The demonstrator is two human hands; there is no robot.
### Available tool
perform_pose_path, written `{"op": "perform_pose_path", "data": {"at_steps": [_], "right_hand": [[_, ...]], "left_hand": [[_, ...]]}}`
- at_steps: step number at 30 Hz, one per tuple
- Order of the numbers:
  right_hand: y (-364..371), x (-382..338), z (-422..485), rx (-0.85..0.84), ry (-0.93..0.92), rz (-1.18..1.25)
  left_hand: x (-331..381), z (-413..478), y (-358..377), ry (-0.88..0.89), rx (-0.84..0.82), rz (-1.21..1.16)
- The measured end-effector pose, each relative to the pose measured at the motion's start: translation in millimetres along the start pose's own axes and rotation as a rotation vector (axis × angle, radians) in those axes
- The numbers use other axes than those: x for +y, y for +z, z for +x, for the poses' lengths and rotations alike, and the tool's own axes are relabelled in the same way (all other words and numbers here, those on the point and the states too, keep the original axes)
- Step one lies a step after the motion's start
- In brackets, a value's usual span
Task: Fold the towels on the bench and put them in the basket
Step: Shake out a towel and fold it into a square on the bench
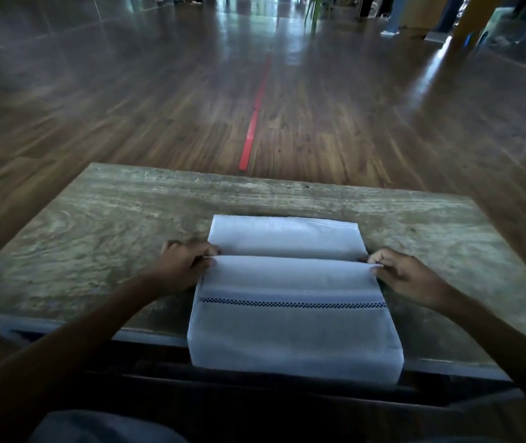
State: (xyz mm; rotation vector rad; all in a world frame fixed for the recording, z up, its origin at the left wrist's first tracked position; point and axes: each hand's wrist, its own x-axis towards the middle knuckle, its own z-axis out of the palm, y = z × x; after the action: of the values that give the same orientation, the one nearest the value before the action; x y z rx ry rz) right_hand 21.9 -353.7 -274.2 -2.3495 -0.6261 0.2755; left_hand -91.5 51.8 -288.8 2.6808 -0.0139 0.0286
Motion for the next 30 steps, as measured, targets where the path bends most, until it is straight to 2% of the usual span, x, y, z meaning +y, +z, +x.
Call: {"op": "perform_pose_path", "data": {"at_steps": [9,16,22,27,30], "right_hand": [[-4,-6,-16,-0.069,-0.014,0.017],[-20,-17,37,0.012,0.016,0.022],[-13,-5,77,0.043,0.099,-0.172],[-2,7,90,0.016,0.09,-0.197],[-3,8,95,-0.053,0.053,-0.359]], "left_hand": [[2,-23,-5,0.133,0.058,0.023],[14,31,-12,-0.109,0.278,-0.028],[-1,76,0,-0.215,0.117,0.069],[-7,82,3,-0.147,0.079,0.172],[0,85,-4,-0.135,0.009,0.232]]}}
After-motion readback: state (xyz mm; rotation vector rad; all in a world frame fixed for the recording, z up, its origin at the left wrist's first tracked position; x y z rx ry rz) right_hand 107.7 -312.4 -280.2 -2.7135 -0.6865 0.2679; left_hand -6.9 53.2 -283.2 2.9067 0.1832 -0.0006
